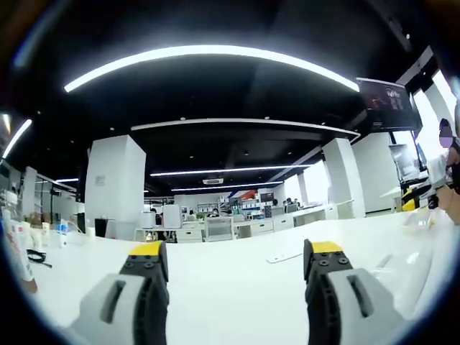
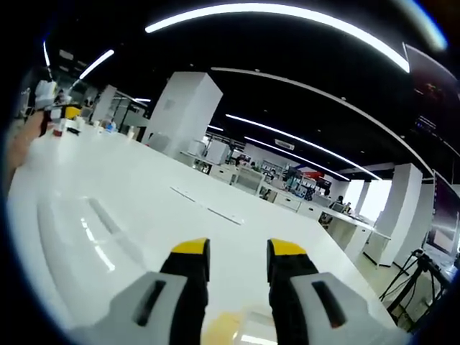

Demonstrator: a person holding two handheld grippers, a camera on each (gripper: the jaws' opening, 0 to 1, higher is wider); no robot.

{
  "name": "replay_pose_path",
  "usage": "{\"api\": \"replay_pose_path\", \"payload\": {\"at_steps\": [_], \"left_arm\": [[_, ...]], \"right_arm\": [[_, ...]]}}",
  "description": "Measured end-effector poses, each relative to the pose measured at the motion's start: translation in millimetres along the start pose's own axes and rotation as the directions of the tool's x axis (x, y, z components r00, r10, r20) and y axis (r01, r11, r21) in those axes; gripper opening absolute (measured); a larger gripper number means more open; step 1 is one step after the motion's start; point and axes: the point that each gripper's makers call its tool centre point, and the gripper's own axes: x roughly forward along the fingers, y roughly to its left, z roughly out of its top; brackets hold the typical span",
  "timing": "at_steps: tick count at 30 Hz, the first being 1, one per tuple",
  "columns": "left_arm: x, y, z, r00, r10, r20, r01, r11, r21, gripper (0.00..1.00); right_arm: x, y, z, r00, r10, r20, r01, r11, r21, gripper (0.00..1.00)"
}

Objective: Snap each plastic latch of the storage box into its locked position after aligning the lid with the box until every specified latch is closed and the lid sits flush.

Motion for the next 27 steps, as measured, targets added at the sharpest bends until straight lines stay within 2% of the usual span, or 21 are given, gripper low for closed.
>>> {"api": "replay_pose_path", "payload": {"at_steps": [7, 10, 14, 22, 27], "left_arm": [[1, 3.4, -2.0, 1.0, 0.005, -0.009, -0.005, 1.0, -0.004, 0.77], [1, -0.4, -2.8, 1.0, -0.004, -0.015, 0.004, 1.0, 0.005, 0.77], [2, -5.3, -4.3, 1.0, -0.018, -0.026, 0.019, 0.999, 0.026, 0.77], [4, -7.3, -11.0, 0.998, -0.026, -0.059, 0.029, 0.998, 0.047, 0.77], [4, -9.1, -10.1, 0.998, -0.029, -0.056, 0.032, 0.998, 0.052, 0.77]], "right_arm": [[-8, -9, 2.3, 0.999, -0.044, 0.023, 0.044, 0.999, 0.005, 0.3], [-6, -7, 3.5, 0.999, -0.025, 0.035, 0.024, 0.999, 0.021, 0.3], [-3, -1, -0.7, 1.0, -0.007, 0.009, 0.007, 1.0, 0.005, 0.3], [-4, -3, 0.1, 1.0, -0.014, 0.01, 0.014, 1.0, 0.004, 0.3], [-4, -2, -0.2, 1.0, -0.012, 0.011, 0.012, 1.0, 0.011, 0.3]]}}
